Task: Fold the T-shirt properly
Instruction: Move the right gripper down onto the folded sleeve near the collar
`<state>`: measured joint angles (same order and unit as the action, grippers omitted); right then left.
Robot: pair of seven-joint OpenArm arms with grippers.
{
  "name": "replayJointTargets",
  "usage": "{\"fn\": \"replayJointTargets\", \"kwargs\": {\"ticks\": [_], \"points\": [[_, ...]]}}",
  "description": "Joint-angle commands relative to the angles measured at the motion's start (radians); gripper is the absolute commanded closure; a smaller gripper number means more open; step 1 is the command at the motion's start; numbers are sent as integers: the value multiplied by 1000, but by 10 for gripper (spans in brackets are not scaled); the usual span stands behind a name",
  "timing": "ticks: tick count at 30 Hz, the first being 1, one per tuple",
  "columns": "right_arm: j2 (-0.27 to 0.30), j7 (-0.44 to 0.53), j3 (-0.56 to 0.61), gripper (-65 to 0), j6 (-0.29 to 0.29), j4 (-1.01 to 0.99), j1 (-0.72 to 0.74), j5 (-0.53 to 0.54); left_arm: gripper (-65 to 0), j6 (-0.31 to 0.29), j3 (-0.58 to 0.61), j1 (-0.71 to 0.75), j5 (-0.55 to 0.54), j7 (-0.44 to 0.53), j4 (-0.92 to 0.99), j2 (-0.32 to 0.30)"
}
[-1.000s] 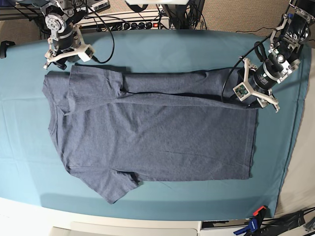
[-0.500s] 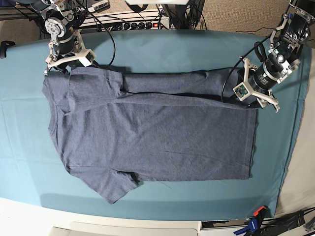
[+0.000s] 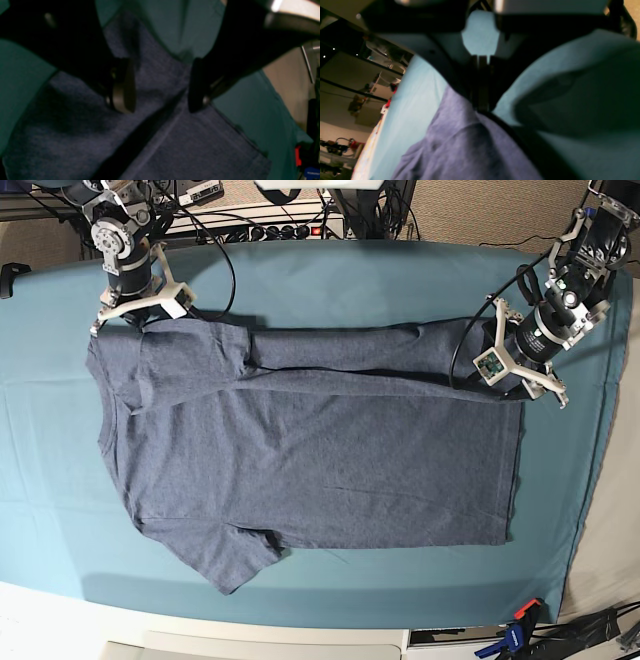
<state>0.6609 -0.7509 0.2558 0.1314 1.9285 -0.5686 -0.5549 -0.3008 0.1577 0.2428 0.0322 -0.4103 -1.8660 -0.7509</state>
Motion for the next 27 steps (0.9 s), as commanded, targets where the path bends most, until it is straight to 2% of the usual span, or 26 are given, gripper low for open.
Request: {"fn": "replayJointTargets", "kwargs": {"ticks": [1,11,16,21,23,24,25,27], "points": [[13,7,-6,0,-18,11,12,-32,-352,11,-10,-10,-3,18,-14,-17],[12,28,-6,0,-31,11,129,-35,-352,12,-10,-10,-3,18,-14,-17],[12,26,-6,0,-29,11,158,17,-352,12,-10,-10,-3,14,-14,-16],[14,-70,-6,0,-22,22,133,16,-352,15,-10,-10,-2,7,-14,-17],[21,-90,-6,-191,-22,45,91,16,-352,15,-10,-10,-2,6,-14,-17],[24,-89,-6,-264,-22,60,64,16,-352,15,-10,-10,1,6,-14,-17],[30,-87,-6,-292,-22,76,35,15,-352,15,-10,-10,1,6,-14,-17],[40,-98,-6,-292,-23,106,-19,13,-352,15,-10,-10,1,6,-14,-16]]}}
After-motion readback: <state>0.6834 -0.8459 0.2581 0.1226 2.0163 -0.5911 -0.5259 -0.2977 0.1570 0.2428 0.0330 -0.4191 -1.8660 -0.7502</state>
